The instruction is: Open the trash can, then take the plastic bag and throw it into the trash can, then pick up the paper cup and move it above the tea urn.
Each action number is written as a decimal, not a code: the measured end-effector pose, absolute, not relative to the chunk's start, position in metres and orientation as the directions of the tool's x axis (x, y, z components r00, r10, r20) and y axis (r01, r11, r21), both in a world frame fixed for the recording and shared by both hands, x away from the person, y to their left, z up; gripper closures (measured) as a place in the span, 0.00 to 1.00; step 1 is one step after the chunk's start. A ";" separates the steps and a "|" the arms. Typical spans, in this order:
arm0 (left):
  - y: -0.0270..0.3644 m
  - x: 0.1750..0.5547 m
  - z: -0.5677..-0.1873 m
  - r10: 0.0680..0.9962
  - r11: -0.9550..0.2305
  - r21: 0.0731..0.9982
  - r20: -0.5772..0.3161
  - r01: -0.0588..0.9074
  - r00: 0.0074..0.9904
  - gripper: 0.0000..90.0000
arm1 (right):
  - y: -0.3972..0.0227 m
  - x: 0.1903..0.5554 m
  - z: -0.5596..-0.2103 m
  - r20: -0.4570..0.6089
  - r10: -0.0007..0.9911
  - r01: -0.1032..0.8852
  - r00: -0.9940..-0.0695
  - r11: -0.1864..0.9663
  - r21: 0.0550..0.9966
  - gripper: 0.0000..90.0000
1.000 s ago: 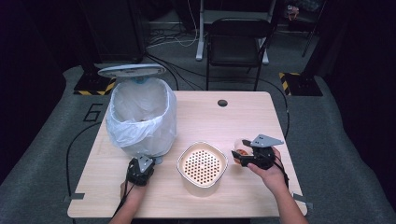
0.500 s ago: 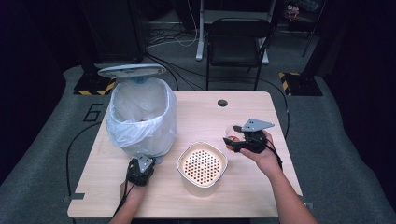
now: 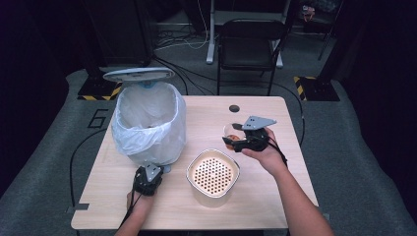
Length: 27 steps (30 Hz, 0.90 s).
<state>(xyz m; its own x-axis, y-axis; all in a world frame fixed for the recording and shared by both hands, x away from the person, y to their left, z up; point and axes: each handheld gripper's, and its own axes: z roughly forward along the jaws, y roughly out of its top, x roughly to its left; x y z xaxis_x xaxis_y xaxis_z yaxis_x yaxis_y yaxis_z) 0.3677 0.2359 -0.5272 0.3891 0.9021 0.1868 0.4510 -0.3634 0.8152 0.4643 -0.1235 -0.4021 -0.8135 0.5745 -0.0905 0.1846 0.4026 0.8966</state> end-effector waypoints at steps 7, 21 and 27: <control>0.236 0.368 -0.527 0.902 -0.362 0.815 0.185 0.452 0.390 0.95 | -0.111 0.465 -0.393 -0.124 0.539 0.129 -0.833 0.408 0.904 0.38; 0.235 0.367 -0.528 0.903 -0.360 0.815 0.182 0.454 0.389 0.95 | -0.099 0.464 -0.385 -0.206 0.448 0.020 -0.870 0.450 0.893 0.38; 0.235 0.367 -0.528 0.903 -0.360 0.815 0.182 0.454 0.389 0.95 | -0.094 0.460 -0.385 -0.260 0.412 -0.033 -0.873 0.482 0.876 0.38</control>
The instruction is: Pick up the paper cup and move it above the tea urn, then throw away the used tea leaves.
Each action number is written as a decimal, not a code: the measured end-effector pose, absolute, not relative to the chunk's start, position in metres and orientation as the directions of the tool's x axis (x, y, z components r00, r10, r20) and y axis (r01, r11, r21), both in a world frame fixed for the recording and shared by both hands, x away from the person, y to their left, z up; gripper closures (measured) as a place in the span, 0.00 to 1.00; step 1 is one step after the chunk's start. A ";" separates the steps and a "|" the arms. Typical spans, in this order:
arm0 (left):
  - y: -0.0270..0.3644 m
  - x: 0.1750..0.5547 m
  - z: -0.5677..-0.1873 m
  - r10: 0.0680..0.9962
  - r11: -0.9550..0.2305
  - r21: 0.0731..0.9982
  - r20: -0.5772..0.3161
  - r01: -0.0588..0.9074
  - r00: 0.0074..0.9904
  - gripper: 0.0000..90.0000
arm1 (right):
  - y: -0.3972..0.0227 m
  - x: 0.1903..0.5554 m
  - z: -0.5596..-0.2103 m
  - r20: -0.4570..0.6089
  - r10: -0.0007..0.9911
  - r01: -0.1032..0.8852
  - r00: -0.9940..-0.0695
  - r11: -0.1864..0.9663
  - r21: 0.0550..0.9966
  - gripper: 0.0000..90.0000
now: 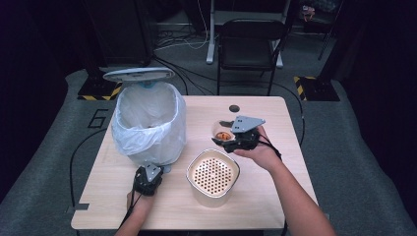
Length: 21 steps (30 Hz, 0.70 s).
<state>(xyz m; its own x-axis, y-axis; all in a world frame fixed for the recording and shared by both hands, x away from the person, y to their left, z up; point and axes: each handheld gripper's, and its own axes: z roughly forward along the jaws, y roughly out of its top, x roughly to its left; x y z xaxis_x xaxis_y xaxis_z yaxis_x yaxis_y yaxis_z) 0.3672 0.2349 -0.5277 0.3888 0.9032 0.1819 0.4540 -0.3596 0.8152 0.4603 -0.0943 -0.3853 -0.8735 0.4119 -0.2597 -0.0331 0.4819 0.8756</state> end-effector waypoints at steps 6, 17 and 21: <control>0.235 0.367 -0.528 0.903 -0.360 0.815 0.182 0.454 0.389 0.95 | -0.090 0.452 -0.383 -0.360 0.366 -0.136 -0.858 0.513 0.848 0.39; 0.234 0.367 -0.528 0.906 -0.353 0.819 0.179 0.452 0.384 0.95 | -0.087 0.440 -0.382 -0.512 0.292 -0.279 -0.808 0.576 0.769 0.42; 0.235 0.367 -0.527 0.902 -0.363 0.812 0.184 0.458 0.389 0.95 | -0.086 0.436 -0.382 -0.542 0.274 -0.308 -0.794 0.588 0.748 0.43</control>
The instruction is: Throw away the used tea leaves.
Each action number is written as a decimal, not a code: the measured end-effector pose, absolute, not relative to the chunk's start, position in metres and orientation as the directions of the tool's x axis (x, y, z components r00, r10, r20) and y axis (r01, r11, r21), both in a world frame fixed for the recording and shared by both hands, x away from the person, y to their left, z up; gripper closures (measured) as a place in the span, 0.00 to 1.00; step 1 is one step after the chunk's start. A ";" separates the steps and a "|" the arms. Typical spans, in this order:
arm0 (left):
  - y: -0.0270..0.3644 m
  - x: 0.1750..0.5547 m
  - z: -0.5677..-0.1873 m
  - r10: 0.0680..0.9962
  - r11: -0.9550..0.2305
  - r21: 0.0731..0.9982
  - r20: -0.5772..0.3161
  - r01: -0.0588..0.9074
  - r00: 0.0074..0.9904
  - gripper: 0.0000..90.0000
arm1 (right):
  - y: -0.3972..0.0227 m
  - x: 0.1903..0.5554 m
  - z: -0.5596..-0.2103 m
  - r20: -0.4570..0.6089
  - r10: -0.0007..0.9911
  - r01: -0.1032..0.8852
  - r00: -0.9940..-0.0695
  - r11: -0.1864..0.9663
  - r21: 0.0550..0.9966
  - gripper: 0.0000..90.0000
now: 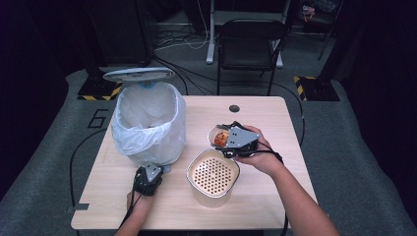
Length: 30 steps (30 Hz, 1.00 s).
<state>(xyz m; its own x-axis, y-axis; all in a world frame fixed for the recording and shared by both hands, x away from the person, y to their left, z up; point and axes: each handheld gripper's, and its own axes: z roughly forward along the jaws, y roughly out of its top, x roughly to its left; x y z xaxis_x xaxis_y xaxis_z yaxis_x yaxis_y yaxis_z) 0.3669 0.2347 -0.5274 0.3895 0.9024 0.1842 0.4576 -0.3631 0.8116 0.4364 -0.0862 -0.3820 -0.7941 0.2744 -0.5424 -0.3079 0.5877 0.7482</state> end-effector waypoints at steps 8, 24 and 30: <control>0.235 0.367 -0.528 0.903 -0.362 0.812 0.183 0.457 0.389 0.95 | -0.081 0.424 -0.380 -0.631 0.228 -0.386 -0.742 0.623 0.680 0.46; 0.234 0.367 -0.528 0.905 -0.357 0.814 0.178 0.459 0.387 0.95 | -0.071 0.397 -0.382 -0.805 0.106 -0.524 -0.583 0.708 0.473 0.51; 0.234 0.367 -0.528 0.907 -0.354 0.818 0.181 0.453 0.381 0.95 | -0.070 0.391 -0.385 -0.859 0.048 -0.564 -0.509 0.736 0.375 0.52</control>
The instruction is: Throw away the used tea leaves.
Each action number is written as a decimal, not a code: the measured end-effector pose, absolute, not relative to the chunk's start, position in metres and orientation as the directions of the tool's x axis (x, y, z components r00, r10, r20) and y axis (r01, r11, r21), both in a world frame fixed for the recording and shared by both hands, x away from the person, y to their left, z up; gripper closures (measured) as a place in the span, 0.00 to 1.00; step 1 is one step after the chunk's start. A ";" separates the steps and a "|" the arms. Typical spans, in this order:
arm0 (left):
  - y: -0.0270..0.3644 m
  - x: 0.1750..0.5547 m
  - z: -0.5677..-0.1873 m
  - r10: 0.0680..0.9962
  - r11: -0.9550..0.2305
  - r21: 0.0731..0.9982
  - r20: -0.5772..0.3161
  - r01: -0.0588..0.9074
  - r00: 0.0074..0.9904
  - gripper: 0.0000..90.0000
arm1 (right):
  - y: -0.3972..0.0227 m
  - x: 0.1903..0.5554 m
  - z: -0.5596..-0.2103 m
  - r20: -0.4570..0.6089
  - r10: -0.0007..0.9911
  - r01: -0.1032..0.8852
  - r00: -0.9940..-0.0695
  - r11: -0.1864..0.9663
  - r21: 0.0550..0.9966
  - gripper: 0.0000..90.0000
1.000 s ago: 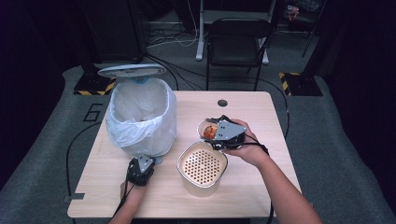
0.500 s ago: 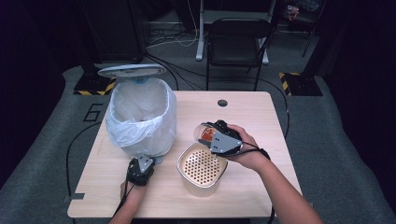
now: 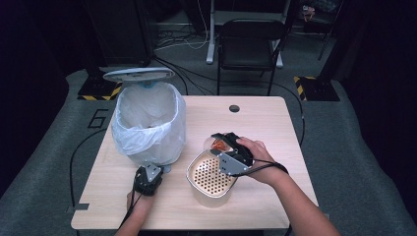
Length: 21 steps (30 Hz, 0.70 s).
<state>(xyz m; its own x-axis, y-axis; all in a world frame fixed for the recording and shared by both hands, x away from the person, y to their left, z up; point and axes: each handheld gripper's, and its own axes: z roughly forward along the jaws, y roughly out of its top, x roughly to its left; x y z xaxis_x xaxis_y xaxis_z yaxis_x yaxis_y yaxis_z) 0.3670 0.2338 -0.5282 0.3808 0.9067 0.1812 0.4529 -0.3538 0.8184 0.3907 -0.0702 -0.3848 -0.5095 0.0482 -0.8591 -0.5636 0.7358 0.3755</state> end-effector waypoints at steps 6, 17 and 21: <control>0.234 0.367 -0.528 0.906 -0.356 0.819 0.184 0.451 0.380 0.95 | -0.065 0.382 -0.391 -0.919 -0.099 -0.612 -0.381 0.772 0.171 0.52; 0.236 0.368 -0.527 0.898 -0.385 0.812 0.221 0.439 0.380 0.95 | -0.056 0.369 -0.407 -0.926 -0.343 -0.628 -0.155 0.758 -0.176 0.53; 0.234 0.367 -0.528 0.908 -0.347 0.821 0.174 0.454 0.380 0.94 | -0.053 0.365 -0.411 -0.896 -0.444 -0.606 -0.014 0.716 -0.346 0.53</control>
<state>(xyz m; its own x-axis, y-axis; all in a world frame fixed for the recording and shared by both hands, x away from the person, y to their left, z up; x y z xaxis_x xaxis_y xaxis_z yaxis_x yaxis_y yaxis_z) 0.3670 0.2337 -0.5282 0.3800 0.9085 0.1742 0.4539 -0.3472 0.8206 0.3649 -0.0535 -0.4109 -0.0140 -0.4442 -0.8958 -0.6061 0.7163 -0.3458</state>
